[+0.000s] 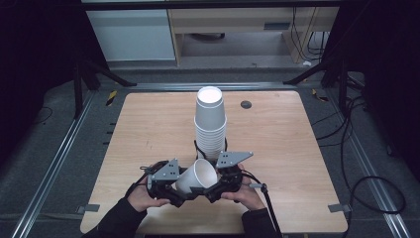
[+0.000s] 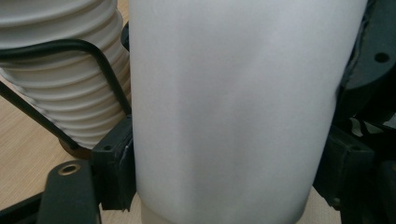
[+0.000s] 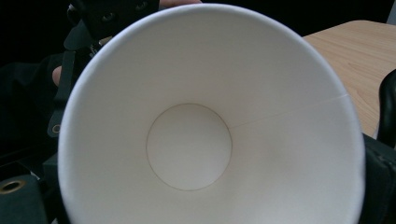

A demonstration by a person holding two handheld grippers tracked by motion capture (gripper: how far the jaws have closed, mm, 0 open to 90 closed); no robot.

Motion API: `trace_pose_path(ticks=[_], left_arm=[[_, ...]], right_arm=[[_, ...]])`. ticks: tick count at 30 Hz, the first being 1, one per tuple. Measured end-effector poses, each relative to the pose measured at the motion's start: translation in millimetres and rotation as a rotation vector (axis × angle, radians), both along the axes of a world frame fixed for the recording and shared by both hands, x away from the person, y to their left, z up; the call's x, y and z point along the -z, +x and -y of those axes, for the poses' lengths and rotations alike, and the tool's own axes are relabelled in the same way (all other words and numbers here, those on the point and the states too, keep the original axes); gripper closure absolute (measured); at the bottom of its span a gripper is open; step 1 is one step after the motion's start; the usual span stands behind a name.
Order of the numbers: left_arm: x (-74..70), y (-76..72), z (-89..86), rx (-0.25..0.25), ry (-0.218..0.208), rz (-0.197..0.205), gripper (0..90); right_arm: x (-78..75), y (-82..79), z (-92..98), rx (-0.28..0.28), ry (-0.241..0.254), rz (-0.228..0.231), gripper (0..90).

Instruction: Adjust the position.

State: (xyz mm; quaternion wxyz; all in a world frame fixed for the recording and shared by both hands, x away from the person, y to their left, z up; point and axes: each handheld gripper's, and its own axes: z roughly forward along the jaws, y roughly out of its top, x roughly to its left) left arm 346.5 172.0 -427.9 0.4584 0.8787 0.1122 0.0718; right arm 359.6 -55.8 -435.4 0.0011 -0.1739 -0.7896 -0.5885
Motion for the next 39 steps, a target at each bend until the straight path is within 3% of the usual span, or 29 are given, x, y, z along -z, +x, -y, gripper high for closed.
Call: trace_pose_path(ticks=[6,18,23,30,35,39], left_arm=[[0.6,-0.6,1.5,0.008,0.013,0.006,21.2],[-0.9,-1.4,-0.1,0.001,0.009,0.0,18.3],[1.4,0.1,-6.2,-0.01,-0.001,-0.021,15.9],[4.4,6.8,-24.8,-0.092,-0.01,-0.036,15.0],[11.8,14.3,-40.9,-0.207,-0.009,-0.067,14.4],[18.2,17.2,-47.9,-0.251,-0.001,-0.093,14.4]], right_arm=[[-1.1,-1.5,1.2,-0.007,-0.017,-0.003,6.9],[-5.3,-2.7,4.8,-0.007,-0.001,0.003,8.2],[-12.8,-3.9,16.8,0.027,0.006,0.017,8.1],[-19.5,-9.5,36.6,0.116,0.002,0.055,8.0],[-19.8,-14.2,52.2,0.179,0.011,0.053,8.0],[-17.6,-17.3,62.0,0.223,-0.01,0.06,7.9]])
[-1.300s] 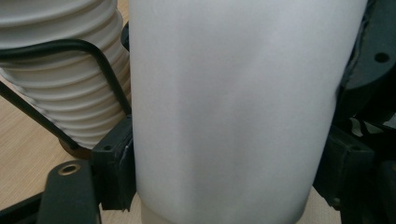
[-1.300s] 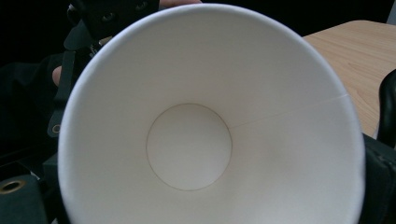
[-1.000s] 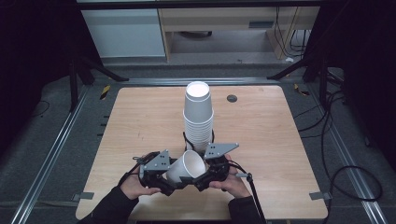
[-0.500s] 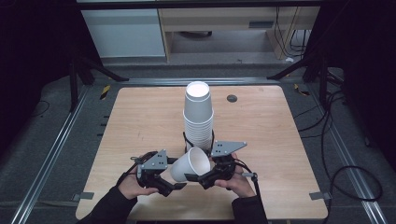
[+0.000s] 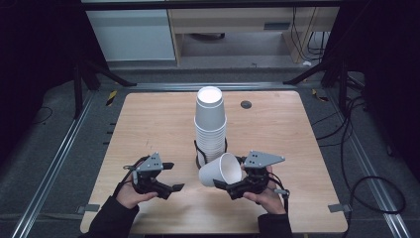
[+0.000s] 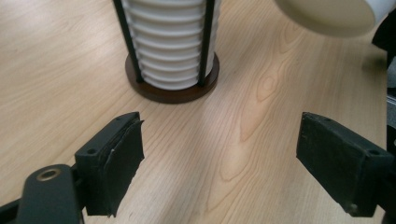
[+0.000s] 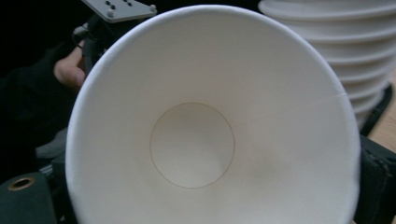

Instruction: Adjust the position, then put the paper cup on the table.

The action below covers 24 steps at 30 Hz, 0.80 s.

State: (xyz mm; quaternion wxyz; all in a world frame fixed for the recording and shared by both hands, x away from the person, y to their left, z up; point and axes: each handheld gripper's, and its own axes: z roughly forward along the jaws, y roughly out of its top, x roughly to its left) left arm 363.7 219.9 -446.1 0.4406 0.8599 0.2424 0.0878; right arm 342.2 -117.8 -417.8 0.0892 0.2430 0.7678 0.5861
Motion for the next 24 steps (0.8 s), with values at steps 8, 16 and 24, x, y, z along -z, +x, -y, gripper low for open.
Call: trace_pose_path(ticks=[8,16,24], left_arm=[[6.2,7.4,-9.3,-0.119,0.001,-0.013,14.5],[8.6,12.4,-17.1,-0.19,-0.009,-0.027,14.2],[7.9,15.7,-20.7,-0.222,0.004,-0.025,14.3]], right_arm=[[-2.7,-1.6,19.3,0.124,-0.024,0.005,7.8],[-9.6,6.7,40.3,0.292,-0.058,0.029,7.8],[-15.0,26.4,59.4,0.471,-0.106,0.006,7.8]])
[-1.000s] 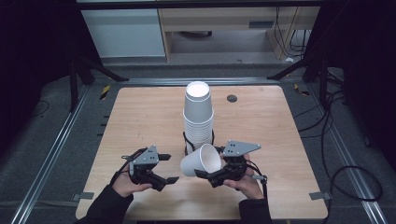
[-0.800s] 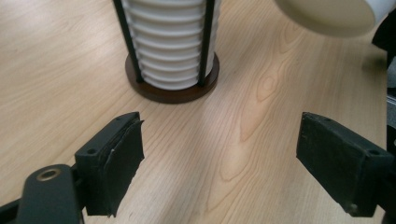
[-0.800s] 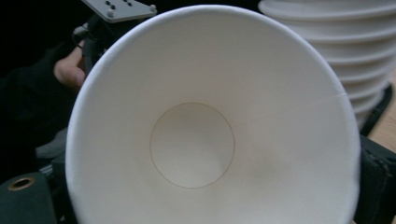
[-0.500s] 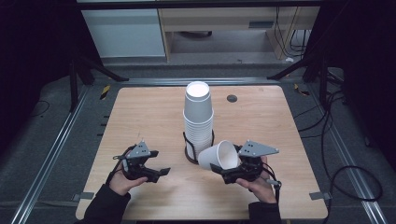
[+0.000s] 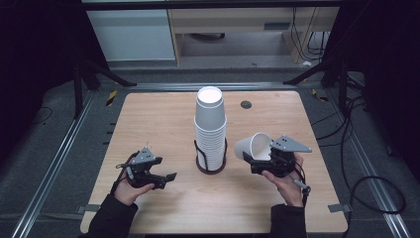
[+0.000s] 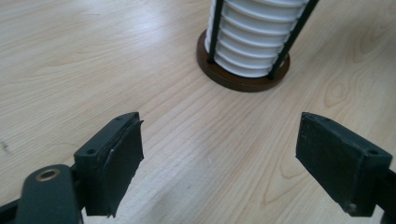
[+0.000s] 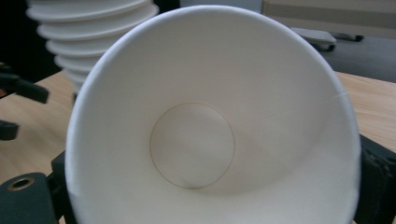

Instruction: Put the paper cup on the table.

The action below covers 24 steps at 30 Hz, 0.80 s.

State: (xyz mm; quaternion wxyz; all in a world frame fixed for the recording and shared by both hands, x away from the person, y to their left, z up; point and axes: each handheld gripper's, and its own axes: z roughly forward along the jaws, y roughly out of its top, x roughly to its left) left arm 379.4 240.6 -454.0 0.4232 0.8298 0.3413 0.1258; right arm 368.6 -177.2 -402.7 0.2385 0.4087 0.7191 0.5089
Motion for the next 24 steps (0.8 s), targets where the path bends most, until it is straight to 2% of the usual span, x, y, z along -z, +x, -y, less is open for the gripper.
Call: trace_pose_path(ticks=[5,8,13,17,23,24], left_arm=[[1.8,2.6,-2.6,-0.018,0.002,-0.004,14.1],[2.2,3.4,-4.2,-0.022,0.003,-0.005,14.0],[3.7,5.0,-6.4,-0.035,0.013,-0.007,14.0],[5.0,5.3,-5.8,-0.034,0.022,-0.006,13.9],[5.8,5.1,-5.3,-0.034,0.035,-0.004,13.9],[5.7,5.1,-5.4,-0.034,0.036,-0.003,13.9]], right_arm=[[-3.1,17.5,5.8,0.106,-0.057,-0.021,7.8],[-1.4,27.2,8.5,0.136,-0.079,-0.04,7.7],[-0.8,42.4,12.5,0.242,-0.173,-0.076,7.7],[0.2,53.0,20.8,0.288,-0.188,-0.115,7.7],[0.9,71.4,33.8,0.359,-0.271,-0.197,7.7],[0.8,73.9,35.1,0.365,-0.286,-0.199,7.6]])
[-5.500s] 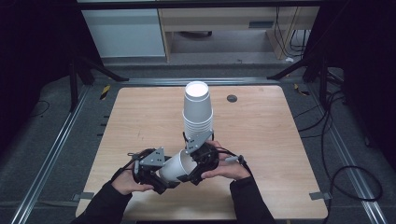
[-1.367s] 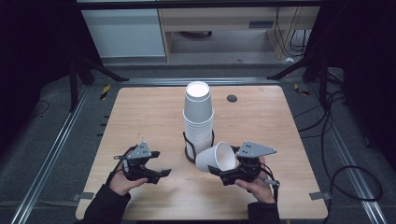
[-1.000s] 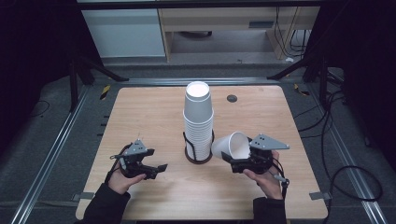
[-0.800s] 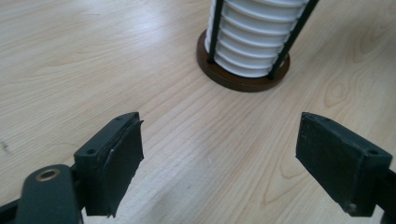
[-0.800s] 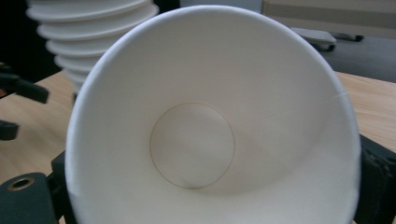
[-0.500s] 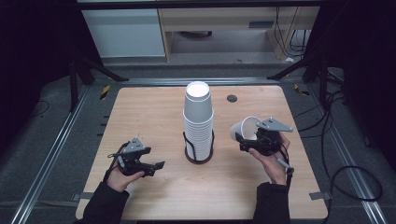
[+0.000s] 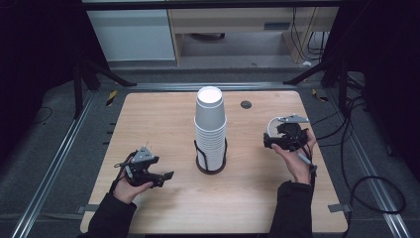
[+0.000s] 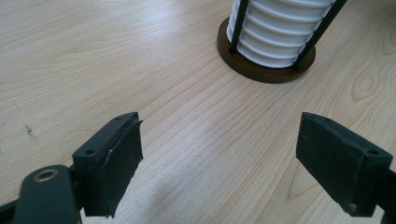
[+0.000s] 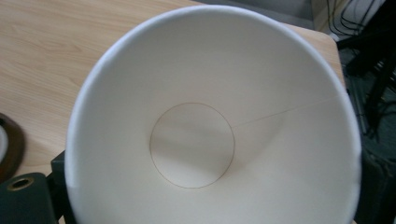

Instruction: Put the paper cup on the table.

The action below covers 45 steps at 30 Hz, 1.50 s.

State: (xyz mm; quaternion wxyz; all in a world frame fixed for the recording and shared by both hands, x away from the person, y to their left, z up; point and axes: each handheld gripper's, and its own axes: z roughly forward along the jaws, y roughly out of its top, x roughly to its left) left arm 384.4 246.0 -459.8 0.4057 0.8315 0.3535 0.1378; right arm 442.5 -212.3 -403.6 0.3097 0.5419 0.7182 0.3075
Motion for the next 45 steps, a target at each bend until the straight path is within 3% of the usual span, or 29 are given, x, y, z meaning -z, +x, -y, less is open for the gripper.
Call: trace_pose_path(ticks=[5,6,12,17,21,31,45], left_arm=[[0.3,0.3,-0.3,-0.001,0.002,-0.001,13.9],[0.3,0.3,-0.4,-0.001,0.001,-0.001,13.9],[0.6,0.4,-0.6,-0.001,0.006,-0.001,13.8],[1.3,0.7,0.0,0.002,0.01,-0.004,13.7],[1.7,1.0,0.5,0.003,0.015,-0.004,13.8],[2.9,0.9,1.2,0.007,0.022,-0.009,13.8],[4.2,1.0,2.2,0.017,0.03,-0.015,13.8]], right_arm=[[-0.2,16.0,3.8,0.011,-0.057,-0.057,7.6],[-0.7,18.6,3.3,0.022,-0.047,-0.072,7.6],[4.6,35.6,7.2,0.015,-0.092,-0.139,7.5],[12.0,46.0,12.4,0.013,-0.082,-0.205,7.5],[21.3,51.6,14.9,0.013,-0.118,-0.262,7.4],[28.9,55.5,15.2,-0.009,-0.155,-0.319,7.1],[36.6,59.2,21.2,-0.016,-0.138,-0.366,6.4]])
